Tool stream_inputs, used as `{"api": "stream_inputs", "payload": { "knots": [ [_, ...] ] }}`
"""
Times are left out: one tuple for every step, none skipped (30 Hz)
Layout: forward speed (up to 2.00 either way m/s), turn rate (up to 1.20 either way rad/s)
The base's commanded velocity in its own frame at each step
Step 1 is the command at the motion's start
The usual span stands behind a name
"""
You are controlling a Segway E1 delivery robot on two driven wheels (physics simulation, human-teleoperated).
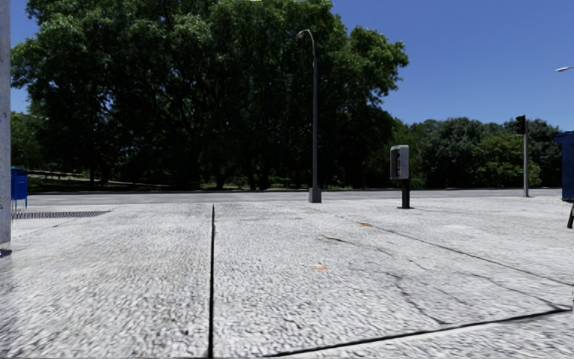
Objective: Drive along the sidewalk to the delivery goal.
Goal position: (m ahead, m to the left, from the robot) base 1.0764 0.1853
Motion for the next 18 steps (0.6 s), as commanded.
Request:
{"api": "stream_inputs", "payload": {
  "knots": [
    [1.99,0.45],
    [1.80,0.45],
    [1.62,0.45],
    [1.51,0.45],
    [1.51,0.45],
    [1.43,0.45],
    [1.36,0.45],
    [1.31,0.45],
    [1.29,0.45],
    [1.29,0.45],
    [1.27,0.45],
    [1.24,0.44],
    [1.23,0.32],
    [1.20,0.00],
    [1.20,0.00],
    [1.10,0.00],
    [0.91,0.00],
    [0.78,0.00]
  ]
}}
